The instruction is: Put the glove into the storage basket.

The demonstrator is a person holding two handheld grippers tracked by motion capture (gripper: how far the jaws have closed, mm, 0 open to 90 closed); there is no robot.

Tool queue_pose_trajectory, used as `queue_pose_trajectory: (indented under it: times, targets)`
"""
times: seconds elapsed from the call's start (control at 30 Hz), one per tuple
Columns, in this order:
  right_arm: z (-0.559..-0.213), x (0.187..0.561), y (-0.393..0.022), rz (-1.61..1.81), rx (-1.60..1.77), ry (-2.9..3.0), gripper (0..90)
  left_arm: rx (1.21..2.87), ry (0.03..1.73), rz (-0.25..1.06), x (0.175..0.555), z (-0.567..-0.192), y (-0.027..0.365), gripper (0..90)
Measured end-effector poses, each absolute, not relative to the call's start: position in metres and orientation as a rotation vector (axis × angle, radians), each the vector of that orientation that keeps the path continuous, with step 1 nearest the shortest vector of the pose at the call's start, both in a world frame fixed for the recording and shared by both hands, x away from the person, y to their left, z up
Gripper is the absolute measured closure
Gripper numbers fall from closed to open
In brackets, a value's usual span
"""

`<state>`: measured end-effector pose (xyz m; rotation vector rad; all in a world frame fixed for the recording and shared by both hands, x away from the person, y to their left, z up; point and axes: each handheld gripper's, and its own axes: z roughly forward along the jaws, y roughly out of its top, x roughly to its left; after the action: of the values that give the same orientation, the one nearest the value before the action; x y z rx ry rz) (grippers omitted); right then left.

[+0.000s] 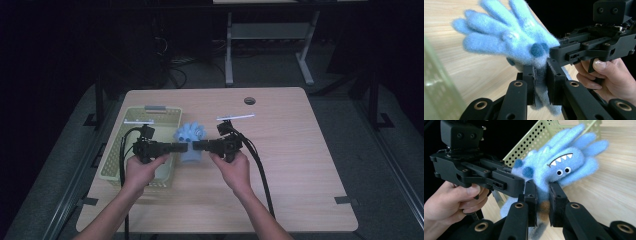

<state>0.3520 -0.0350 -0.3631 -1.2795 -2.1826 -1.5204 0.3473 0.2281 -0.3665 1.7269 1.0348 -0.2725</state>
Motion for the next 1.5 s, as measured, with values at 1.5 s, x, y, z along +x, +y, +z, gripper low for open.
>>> queue_pose_trajectory:
  times: [1.5]
  targets:
    - [-0.363, 0.377, 0.060, -1.539, -1.186, -2.123, 79.5, 1.721, 1.128, -0.205, 0.353, -0.352, 0.323, 84.2]
